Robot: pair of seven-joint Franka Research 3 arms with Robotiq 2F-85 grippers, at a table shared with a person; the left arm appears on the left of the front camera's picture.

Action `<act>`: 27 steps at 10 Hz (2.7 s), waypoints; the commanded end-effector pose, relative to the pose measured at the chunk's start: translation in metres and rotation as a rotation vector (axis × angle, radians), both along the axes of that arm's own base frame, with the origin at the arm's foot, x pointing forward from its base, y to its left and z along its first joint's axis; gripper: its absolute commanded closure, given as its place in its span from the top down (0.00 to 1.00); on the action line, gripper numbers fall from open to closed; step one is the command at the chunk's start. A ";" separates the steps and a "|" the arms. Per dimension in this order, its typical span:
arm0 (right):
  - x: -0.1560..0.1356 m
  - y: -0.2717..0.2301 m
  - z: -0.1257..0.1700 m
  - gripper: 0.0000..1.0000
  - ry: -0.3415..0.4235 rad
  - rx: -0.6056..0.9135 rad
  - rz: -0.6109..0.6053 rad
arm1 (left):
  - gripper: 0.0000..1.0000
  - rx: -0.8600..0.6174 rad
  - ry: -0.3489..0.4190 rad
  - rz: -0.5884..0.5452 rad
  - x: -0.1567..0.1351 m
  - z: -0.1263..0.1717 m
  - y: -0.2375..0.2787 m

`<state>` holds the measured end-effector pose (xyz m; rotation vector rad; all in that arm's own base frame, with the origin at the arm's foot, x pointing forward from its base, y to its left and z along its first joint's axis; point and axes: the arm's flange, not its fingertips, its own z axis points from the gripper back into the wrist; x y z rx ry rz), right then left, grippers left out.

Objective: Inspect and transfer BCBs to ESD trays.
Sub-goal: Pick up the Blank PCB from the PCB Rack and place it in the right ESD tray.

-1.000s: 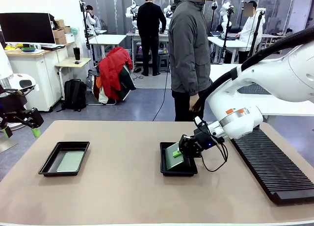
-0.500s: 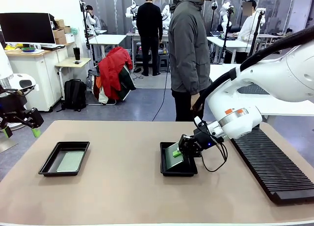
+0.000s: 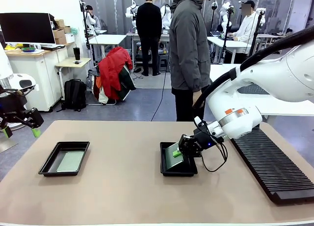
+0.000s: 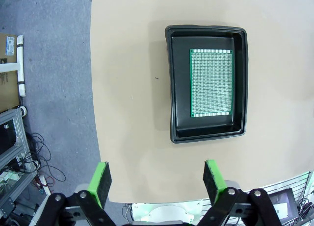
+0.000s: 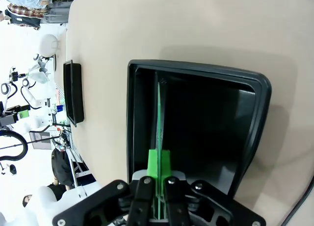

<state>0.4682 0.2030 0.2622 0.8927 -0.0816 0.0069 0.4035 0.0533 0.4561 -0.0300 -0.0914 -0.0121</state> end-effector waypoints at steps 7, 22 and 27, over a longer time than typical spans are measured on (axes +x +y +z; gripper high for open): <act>0.007 0.016 0.041 0.60 0.066 -0.220 -0.027 | 1.00 -0.001 0.000 -0.007 -0.001 -0.002 0.001; -0.008 0.027 0.122 1.00 0.100 -0.682 -0.058 | 1.00 -0.001 0.000 -0.007 -0.001 -0.002 0.001; -0.008 0.027 0.122 1.00 0.100 -0.682 -0.058 | 1.00 -0.001 0.000 -0.007 -0.001 -0.002 0.001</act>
